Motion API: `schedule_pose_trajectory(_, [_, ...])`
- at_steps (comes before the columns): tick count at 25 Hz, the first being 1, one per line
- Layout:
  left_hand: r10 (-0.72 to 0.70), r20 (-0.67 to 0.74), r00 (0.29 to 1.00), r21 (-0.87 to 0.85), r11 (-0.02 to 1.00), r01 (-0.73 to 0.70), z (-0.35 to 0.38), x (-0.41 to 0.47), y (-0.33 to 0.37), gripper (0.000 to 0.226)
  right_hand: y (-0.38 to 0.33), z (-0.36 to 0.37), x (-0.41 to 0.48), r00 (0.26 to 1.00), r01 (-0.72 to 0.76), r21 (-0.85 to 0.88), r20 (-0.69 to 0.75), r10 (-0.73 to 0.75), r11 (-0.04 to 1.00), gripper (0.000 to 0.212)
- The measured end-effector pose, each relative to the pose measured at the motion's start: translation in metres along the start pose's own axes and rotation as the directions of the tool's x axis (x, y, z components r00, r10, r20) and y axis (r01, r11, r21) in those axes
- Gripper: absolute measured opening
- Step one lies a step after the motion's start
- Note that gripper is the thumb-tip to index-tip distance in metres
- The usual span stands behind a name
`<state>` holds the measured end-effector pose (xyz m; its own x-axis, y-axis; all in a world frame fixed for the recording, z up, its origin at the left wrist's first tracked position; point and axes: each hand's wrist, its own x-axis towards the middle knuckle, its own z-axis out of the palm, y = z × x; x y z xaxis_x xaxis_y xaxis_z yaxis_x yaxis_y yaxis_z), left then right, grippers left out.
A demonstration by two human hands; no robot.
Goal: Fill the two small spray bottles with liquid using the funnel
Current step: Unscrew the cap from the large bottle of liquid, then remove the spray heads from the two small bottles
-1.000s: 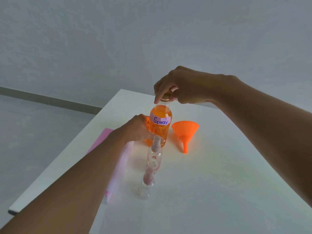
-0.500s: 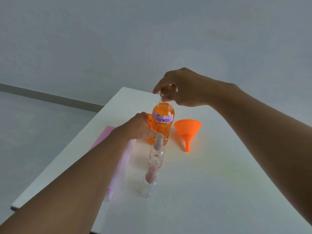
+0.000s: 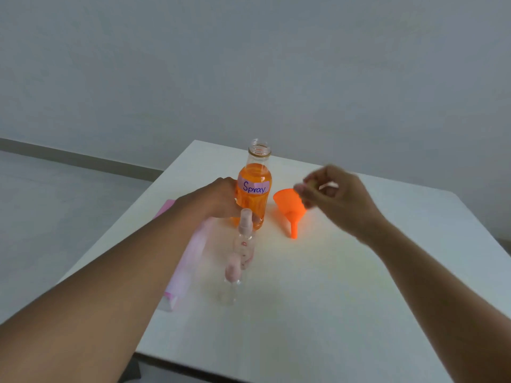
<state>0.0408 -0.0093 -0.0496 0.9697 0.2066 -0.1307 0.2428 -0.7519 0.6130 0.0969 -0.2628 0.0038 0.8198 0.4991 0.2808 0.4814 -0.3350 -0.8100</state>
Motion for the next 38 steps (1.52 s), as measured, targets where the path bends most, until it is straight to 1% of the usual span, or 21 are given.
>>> schedule_pose_trajectory(2, [-0.027, 0.013, 1.0, 0.026, 0.999, 0.027, 0.0, -0.006, -0.003, 0.043, 0.03, 0.01, -0.028, 0.997, -0.047, -0.152, 0.05, 0.055, 0.987, 0.022])
schedule_pose_trajectory(3, [-0.028, 0.018, 0.999, 0.041, 0.999, 0.027, 0.0, -0.009, -0.005, 0.049, 0.041, 0.016, -0.04, 0.994, -0.053, -0.179, 0.08, 0.068, 0.982, 0.022])
schedule_pose_trajectory(5, [-0.038, 0.01, 0.999, 0.047, 0.998, 0.038, -0.002, -0.018, -0.009, 0.069, 0.056, 0.031, -0.058, 0.986, -0.063, -0.121, 0.149, 0.081, 0.991, 0.018])
schedule_pose_trajectory(6, [-0.052, -0.035, 0.998, 0.077, 0.996, 0.055, -0.004, -0.024, -0.009, 0.068, 0.062, 0.037, -0.063, 0.982, -0.062, -0.11, 0.17, 0.081, 0.992, 0.015])
schedule_pose_trajectory(8, [-0.053, -0.157, 0.986, 0.168, 0.982, 0.08, -0.008, -0.041, -0.009, 0.048, 0.071, 0.048, -0.067, 0.984, -0.037, -0.156, 0.169, 0.063, 0.987, 0.01])
schedule_pose_trajectory(9, [-0.049, -0.177, 0.983, 0.171, 0.982, 0.08, -0.009, -0.053, -0.01, 0.047, 0.074, 0.053, -0.067, 0.986, -0.028, -0.181, 0.156, 0.057, 0.983, 0.009])
schedule_pose_trajectory(11, [-0.038, -0.115, 0.993, 0.144, 0.988, 0.054, -0.009, -0.081, -0.01, 0.056, 0.076, 0.058, -0.067, 0.987, -0.034, -0.221, 0.148, 0.068, 0.975, 0.014])
schedule_pose_trajectory(13, [-0.017, -0.041, 0.999, 0.168, 0.986, 0.024, -0.007, -0.101, -0.007, 0.05, 0.075, 0.058, -0.066, 0.986, -0.019, -0.267, 0.156, 0.063, 0.964, 0.023])
schedule_pose_trajectory(14, [-0.017, -0.018, 1.0, 0.172, 0.985, 0.02, -0.006, -0.106, -0.005, 0.046, 0.073, 0.056, -0.066, 0.987, -0.001, -0.276, 0.157, 0.046, 0.961, 0.023])
schedule_pose_trajectory(17, [-0.02, 0.034, 0.999, 0.157, 0.987, 0.014, 0.001, -0.104, -0.001, 0.056, 0.069, 0.05, -0.076, 0.991, 0.099, -0.28, 0.119, -0.068, 0.955, 0.014])
schedule_pose_trajectory(19, [0.002, 0.068, 0.998, 0.13, 0.991, -0.011, 0.007, -0.099, 0.001, 0.049, 0.071, 0.044, -0.087, 0.987, 0.151, -0.272, 0.094, -0.13, 0.95, 0.015])
schedule_pose_trajectory(21, [0.029, 0.067, 0.997, 0.066, 0.997, -0.033, 0.011, -0.095, 0.003, 0.032, 0.074, 0.038, -0.097, 0.988, 0.146, -0.26, 0.083, -0.128, 0.955, 0.021])
schedule_pose_trajectory(23, [0.053, 0.003, 0.999, 0.024, 0.998, -0.053, 0.009, -0.095, 0.01, 0.033, 0.073, 0.032, -0.102, 0.994, 0.104, -0.25, 0.053, -0.094, 0.963, 0.021])
schedule_pose_trajectory(25, [0.129, -0.043, 0.991, -0.076, 0.988, -0.132, 0.003, -0.094, 0.021, 0.042, 0.069, 0.024, -0.105, 0.997, 0.066, -0.197, -0.016, -0.07, 0.978, 0.02])
schedule_pose_trajectory(27, [0.214, -0.061, 0.975, -0.187, 0.957, -0.222, -0.006, -0.092, 0.036, 0.043, 0.058, 0.017, -0.105, 0.993, 0.046, -0.091, -0.104, -0.056, 0.995, 0.02])
schedule_pose_trajectory(29, [0.257, -0.064, 0.964, -0.209, 0.941, -0.265, -0.009, -0.089, 0.056, 0.043, 0.04, 0.006, -0.104, 0.983, 0.051, 0.14, -0.184, -0.024, 0.989, 0.025])
schedule_pose_trajectory(31, [0.292, -0.058, 0.955, -0.132, 0.946, -0.297, -0.004, -0.085, 0.076, 0.046, 0.018, -0.01, -0.1, 0.973, 0.068, 0.429, -0.228, 0.036, 0.901, 0.026])
schedule_pose_trajectory(32, [0.306, -0.049, 0.951, -0.095, 0.946, -0.309, 0.001, -0.083, 0.087, 0.048, 0.01, -0.019, -0.099, 0.968, 0.071, 0.512, -0.241, 0.064, 0.856, 0.028])
schedule_pose_trajectory(35, [0.35, -0.015, 0.936, -0.082, 0.933, -0.35, 0.021, -0.08, 0.121, 0.052, 0.002, -0.046, -0.098, 0.956, -0.014, 0.541, -0.239, 0.17, 0.841, 0.045])
schedule_pose_trajectory(36, [0.364, -0.005, 0.931, -0.086, 0.928, -0.363, 0.03, -0.079, 0.131, 0.053, 0.005, -0.053, -0.1, 0.952, -0.042, 0.551, -0.23, 0.2, 0.834, 0.045])
schedule_pose_trajectory(38, [0.375, 0.003, 0.927, -0.098, 0.923, -0.373, 0.052, -0.081, 0.143, 0.051, 0.016, -0.063, -0.108, 0.954, -0.071, 0.597, -0.195, 0.229, 0.799, 0.028])
